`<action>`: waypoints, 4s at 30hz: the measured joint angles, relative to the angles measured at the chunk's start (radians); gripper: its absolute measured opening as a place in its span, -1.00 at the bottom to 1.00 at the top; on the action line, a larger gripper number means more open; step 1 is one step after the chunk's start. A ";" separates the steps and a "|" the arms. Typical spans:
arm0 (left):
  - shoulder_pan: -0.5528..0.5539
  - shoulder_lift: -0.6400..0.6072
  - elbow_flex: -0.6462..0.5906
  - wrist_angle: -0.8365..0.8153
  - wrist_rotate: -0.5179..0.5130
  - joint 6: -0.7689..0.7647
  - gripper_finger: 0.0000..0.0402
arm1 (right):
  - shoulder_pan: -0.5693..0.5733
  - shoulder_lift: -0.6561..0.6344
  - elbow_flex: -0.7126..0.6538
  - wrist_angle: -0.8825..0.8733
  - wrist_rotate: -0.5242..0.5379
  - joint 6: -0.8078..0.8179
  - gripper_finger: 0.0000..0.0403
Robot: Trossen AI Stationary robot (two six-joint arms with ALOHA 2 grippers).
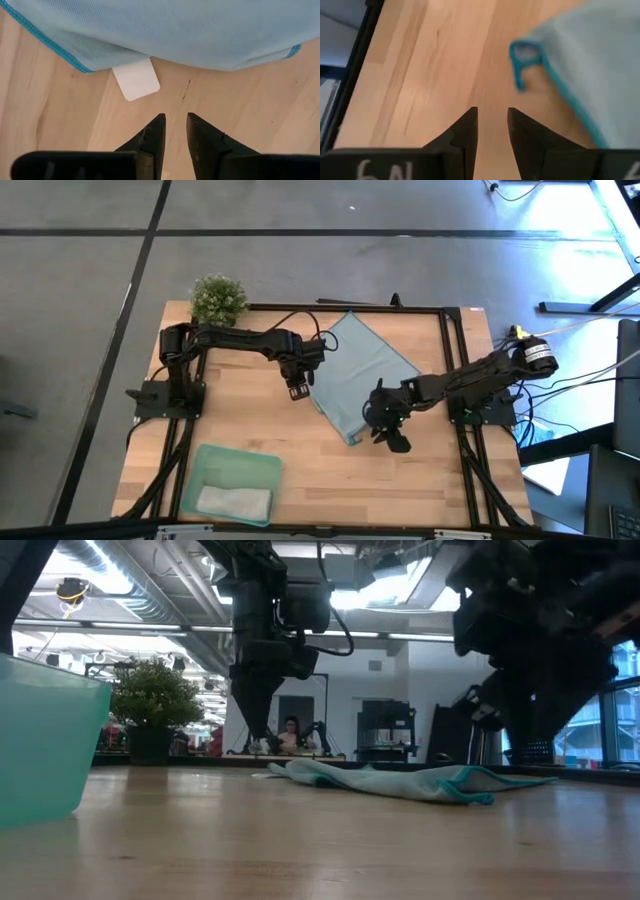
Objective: Roll microfiber towels into tight, uniform cylinder then place into a basket
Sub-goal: Roll the blue microfiber cloth
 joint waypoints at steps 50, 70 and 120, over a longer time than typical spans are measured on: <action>0.003 0.000 0.000 -0.004 -0.001 0.215 -0.64 | 0.002 0.265 0.086 0.553 -0.101 0.474 -0.99; 0.012 -0.171 0.000 -0.133 0.062 0.345 -0.63 | -0.102 0.063 0.337 0.138 0.108 0.288 -1.00; -0.163 -0.065 -0.110 0.387 -0.172 -0.321 -0.64 | -0.541 -0.061 0.338 0.090 0.266 0.233 -1.00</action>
